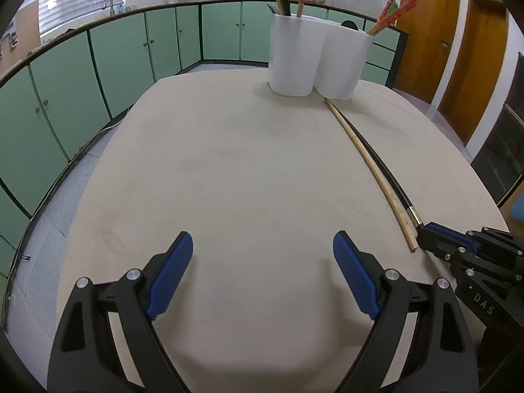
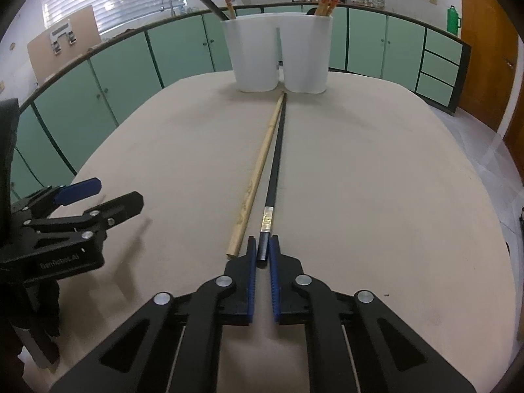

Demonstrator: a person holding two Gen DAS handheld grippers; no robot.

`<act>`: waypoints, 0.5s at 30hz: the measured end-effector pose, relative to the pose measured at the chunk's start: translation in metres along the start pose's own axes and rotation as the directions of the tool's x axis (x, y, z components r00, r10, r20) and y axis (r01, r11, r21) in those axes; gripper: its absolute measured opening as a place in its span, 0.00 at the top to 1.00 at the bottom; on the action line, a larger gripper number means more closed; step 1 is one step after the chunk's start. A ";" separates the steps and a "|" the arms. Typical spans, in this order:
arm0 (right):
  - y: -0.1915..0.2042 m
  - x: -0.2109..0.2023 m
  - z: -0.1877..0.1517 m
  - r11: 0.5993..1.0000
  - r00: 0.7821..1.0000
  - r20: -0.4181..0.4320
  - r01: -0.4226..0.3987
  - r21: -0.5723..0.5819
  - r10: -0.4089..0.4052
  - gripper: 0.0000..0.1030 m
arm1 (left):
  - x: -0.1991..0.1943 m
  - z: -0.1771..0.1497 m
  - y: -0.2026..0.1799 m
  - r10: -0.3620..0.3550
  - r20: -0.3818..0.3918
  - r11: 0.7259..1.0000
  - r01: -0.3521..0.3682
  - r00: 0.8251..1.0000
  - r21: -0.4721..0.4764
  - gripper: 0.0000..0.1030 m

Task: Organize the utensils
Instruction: 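Grasp the black chopstick at its end with the right tool, then grasp the last wooden chopstick with the left tool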

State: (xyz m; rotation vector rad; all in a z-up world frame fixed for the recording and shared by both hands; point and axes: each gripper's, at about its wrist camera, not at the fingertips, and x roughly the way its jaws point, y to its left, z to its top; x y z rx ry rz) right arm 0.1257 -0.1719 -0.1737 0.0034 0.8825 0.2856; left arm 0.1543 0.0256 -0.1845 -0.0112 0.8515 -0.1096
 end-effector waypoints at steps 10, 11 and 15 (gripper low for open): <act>-0.032 -0.019 -0.014 0.996 0.997 0.024 0.067 0.065 -0.068 0.94 | -0.003 -0.005 -0.031 -0.051 -0.001 0.998 0.051 0.999 0.025 0.18; -0.038 -0.021 -0.017 0.994 0.997 0.024 0.076 0.078 -0.078 0.94 | -0.003 -0.006 -0.037 -0.057 0.000 0.998 0.057 0.998 0.033 0.18; -0.063 -0.026 -0.019 0.987 0.995 0.029 0.089 0.136 -0.094 0.94 | 0.000 -0.008 -0.053 -0.073 -0.006 0.996 0.073 0.997 0.040 0.18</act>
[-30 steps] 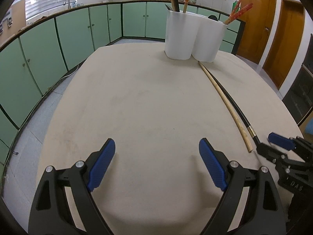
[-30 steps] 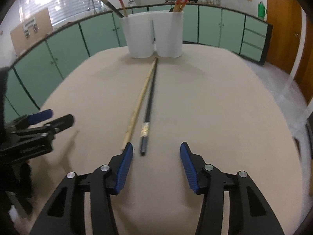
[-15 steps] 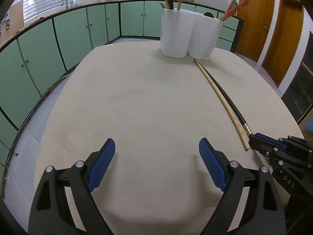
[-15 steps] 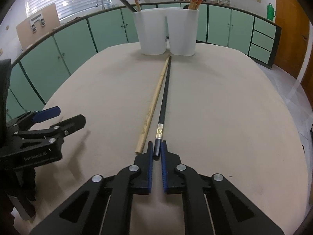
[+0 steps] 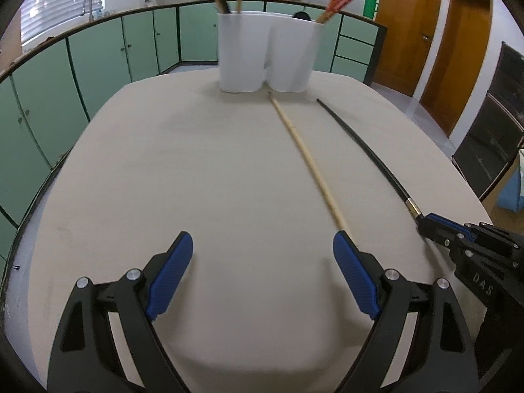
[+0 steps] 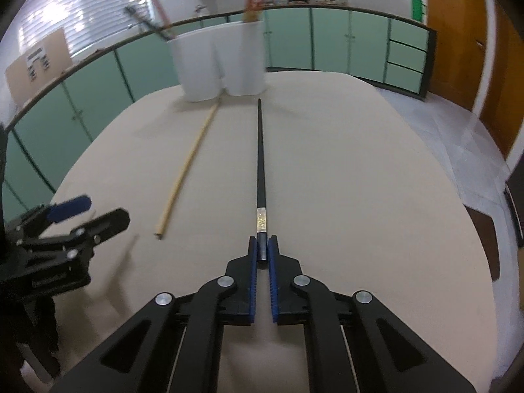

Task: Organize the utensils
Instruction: 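Grasp the last wooden chopstick with the left tool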

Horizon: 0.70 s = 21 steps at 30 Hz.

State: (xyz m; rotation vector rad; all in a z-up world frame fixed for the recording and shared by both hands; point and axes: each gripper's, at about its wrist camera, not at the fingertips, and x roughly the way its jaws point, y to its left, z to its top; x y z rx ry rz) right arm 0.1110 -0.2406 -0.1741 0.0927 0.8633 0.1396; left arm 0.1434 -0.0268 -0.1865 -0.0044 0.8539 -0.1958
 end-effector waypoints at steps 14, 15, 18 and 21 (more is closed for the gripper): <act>-0.010 0.004 0.004 1.000 1.000 0.005 0.023 0.004 -0.023 0.94 | 0.016 0.004 -0.027 0.027 -0.050 1.000 -0.028 0.998 -0.002 0.31; -0.011 0.004 0.004 1.000 1.000 0.004 0.022 0.005 -0.022 0.94 | 0.016 0.004 -0.028 0.032 -0.051 0.999 -0.032 0.998 0.000 0.34; -0.011 0.004 0.004 1.000 1.000 0.001 0.020 0.005 -0.020 0.94 | 0.016 0.004 -0.031 0.044 -0.048 0.999 -0.044 0.998 0.006 0.46; -0.009 0.005 0.003 1.000 1.000 -0.005 0.024 -0.003 -0.024 0.94 | 0.014 0.004 -0.032 0.044 -0.042 0.999 -0.044 0.998 0.001 0.62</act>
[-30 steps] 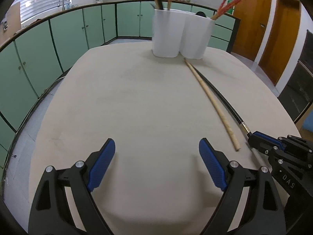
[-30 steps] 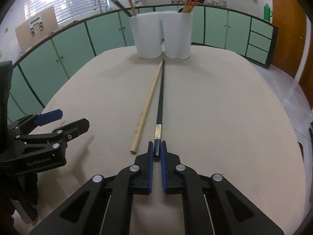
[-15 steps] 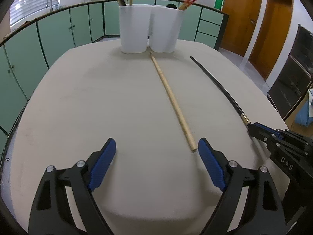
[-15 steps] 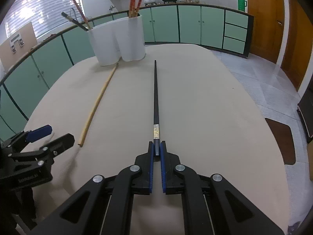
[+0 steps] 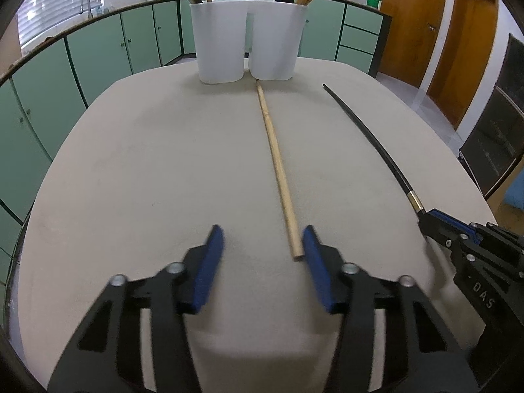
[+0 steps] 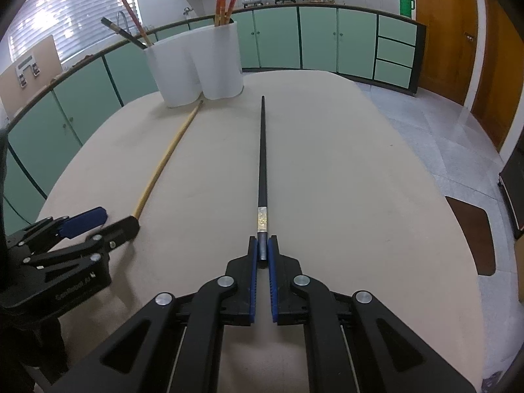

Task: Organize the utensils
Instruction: 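Grasp the last wooden chopstick with the left tool, then lift both chopsticks and lower them into the white holder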

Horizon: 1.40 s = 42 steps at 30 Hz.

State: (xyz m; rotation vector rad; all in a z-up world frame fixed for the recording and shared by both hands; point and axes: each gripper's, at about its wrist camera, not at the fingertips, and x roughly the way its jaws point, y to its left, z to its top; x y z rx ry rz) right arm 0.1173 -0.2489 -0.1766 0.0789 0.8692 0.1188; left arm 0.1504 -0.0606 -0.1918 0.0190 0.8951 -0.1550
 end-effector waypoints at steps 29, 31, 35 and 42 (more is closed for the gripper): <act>-0.001 -0.022 0.009 1.000 0.996 0.089 -0.006 0.003 0.006 0.94 | -0.036 0.007 0.010 0.006 0.093 0.999 -0.009 0.996 0.033 0.94; -0.001 -0.029 0.013 1.000 0.994 0.111 -0.001 -0.005 0.001 0.94 | -0.046 0.010 0.011 0.006 0.116 0.999 -0.010 0.993 0.039 0.94; 0.000 -0.048 0.024 1.000 0.986 0.168 0.000 -0.021 0.004 0.94 | -0.071 0.019 0.015 0.001 0.172 0.999 -0.007 0.985 0.037 0.94; 0.003 -0.077 0.053 0.998 0.966 0.259 -0.002 -0.068 0.020 0.94 | -0.111 0.046 0.024 -0.003 0.290 0.999 -0.010 0.957 0.043 0.94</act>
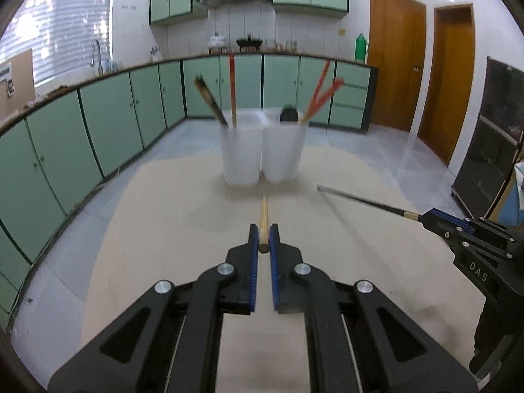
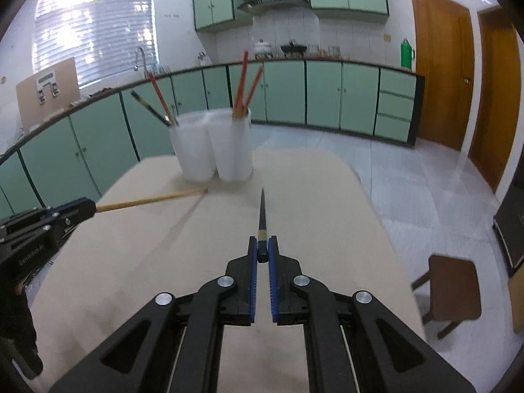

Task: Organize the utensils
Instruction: 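Lift both chopsticks and lower them into the white holder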

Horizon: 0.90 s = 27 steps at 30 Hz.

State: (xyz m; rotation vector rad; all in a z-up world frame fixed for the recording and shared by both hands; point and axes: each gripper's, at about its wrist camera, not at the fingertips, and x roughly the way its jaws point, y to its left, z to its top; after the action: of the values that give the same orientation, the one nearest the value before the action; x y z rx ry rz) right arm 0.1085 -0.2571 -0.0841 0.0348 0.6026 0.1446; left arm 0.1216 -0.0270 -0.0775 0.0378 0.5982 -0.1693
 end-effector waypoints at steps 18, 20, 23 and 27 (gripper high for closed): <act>0.015 -0.002 0.130 0.983 0.984 0.099 -0.133 -0.127 0.146 0.94 | -0.003 0.112 0.007 -0.102 0.165 0.995 0.098 0.981 0.032 0.94; 0.018 -0.003 0.139 0.979 0.981 0.102 -0.152 -0.133 0.166 0.94 | -0.006 0.120 0.008 -0.111 0.180 0.994 0.107 0.977 0.034 0.94; 0.022 -0.006 0.152 0.974 0.974 0.116 -0.176 -0.140 0.193 0.94 | -0.009 0.130 0.008 -0.125 0.199 0.992 0.120 0.972 0.039 0.94; 0.027 -0.012 0.177 0.969 0.964 0.152 -0.197 -0.148 0.219 0.94 | -0.014 0.145 0.007 -0.132 0.234 0.991 0.123 0.963 0.055 0.95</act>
State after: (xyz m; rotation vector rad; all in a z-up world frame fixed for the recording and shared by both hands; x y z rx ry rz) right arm 0.1960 -0.2302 0.0702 -0.0177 0.4188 0.3824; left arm 0.1923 -0.0300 0.0496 0.0173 0.3583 -0.3067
